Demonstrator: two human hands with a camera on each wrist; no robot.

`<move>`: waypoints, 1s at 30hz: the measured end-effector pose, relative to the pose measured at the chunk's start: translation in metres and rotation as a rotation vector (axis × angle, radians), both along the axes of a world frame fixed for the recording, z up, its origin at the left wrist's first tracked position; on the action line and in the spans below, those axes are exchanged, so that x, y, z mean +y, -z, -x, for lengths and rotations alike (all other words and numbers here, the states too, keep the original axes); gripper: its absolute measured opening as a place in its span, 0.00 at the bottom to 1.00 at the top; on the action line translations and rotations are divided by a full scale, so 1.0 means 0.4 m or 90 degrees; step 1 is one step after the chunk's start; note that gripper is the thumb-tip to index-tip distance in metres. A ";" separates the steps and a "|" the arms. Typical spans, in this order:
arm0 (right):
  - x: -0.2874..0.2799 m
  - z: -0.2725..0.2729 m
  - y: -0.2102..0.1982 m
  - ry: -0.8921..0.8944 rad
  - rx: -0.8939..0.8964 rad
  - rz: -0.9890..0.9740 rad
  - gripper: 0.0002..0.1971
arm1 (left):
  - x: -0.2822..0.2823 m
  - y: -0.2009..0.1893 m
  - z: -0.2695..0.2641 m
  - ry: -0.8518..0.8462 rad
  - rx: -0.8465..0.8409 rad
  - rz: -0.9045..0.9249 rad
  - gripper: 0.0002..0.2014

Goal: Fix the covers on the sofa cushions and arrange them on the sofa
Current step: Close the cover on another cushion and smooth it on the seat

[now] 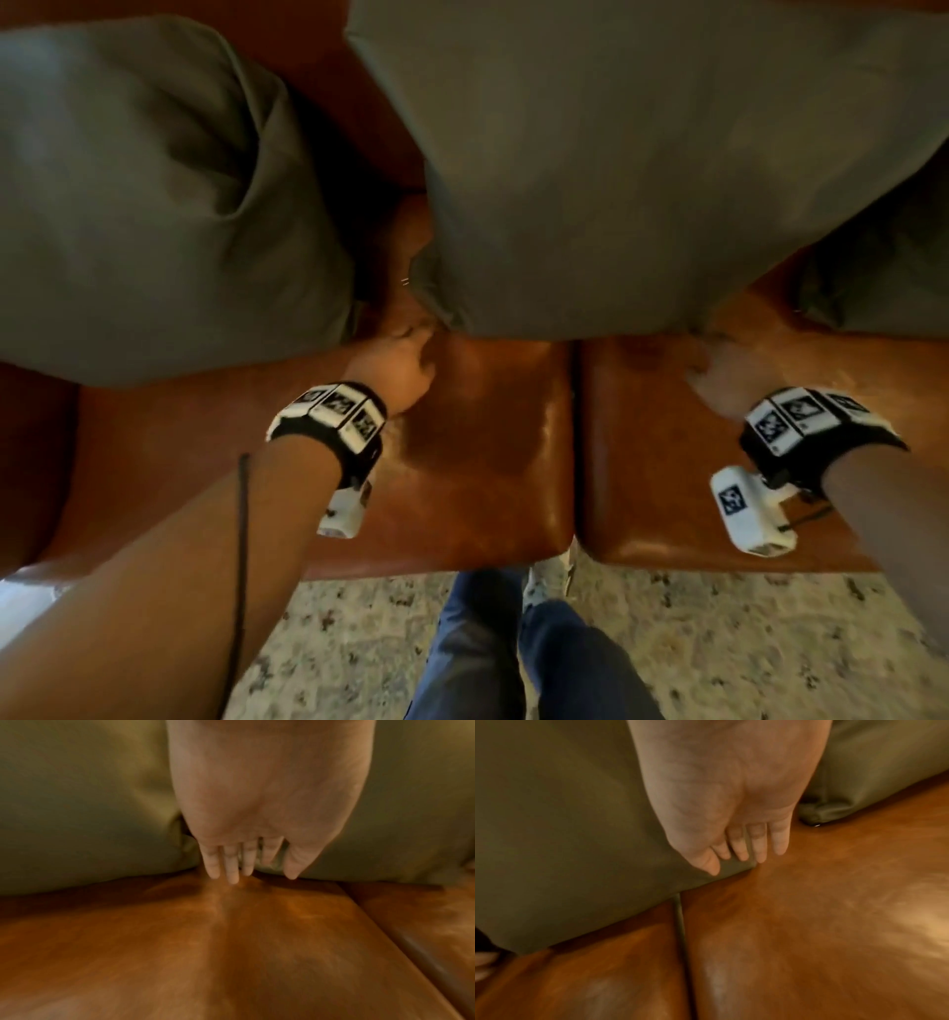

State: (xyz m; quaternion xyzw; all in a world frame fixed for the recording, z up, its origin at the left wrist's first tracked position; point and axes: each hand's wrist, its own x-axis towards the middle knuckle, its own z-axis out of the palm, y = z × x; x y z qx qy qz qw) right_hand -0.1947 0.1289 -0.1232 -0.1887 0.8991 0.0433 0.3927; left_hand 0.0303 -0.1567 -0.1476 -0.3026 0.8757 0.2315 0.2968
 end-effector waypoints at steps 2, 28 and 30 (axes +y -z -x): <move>0.046 -0.010 -0.029 0.030 0.007 -0.020 0.23 | -0.004 -0.037 -0.054 -0.069 -0.006 -0.019 0.26; -0.420 -0.697 -0.535 -0.256 -0.116 0.152 0.14 | -0.030 -0.543 -0.597 -0.234 0.169 -0.103 0.10; -0.500 -0.745 -0.527 -0.244 -0.105 0.161 0.13 | -0.112 -0.551 -0.635 -0.253 0.195 -0.101 0.10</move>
